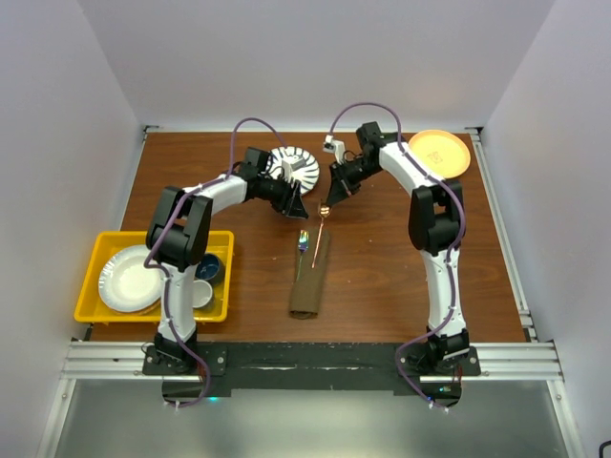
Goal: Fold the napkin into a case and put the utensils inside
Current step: Insert the spoon into the folded napkin.
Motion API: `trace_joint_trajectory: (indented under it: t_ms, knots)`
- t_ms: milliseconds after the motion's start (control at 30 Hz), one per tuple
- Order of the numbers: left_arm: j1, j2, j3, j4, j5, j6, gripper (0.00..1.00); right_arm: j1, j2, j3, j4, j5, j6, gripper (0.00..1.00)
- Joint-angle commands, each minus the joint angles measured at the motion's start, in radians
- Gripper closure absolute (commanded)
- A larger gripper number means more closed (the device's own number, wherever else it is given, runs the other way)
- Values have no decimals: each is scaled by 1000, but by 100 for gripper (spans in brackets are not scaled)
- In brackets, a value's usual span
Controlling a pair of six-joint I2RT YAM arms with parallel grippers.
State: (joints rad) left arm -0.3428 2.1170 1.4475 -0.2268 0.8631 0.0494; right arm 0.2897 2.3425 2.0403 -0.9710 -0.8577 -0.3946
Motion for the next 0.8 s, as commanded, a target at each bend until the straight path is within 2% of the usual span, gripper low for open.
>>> trace_joint_trajectory:
  t_ms: [0,767]
  knots:
    - [-2,4,28,1,14,17,53,9,-25,-18,-29,-52,-7,100]
    - [-2,1,8,24,-6,-14,53,45,-120,-221,25,-76,14,100]
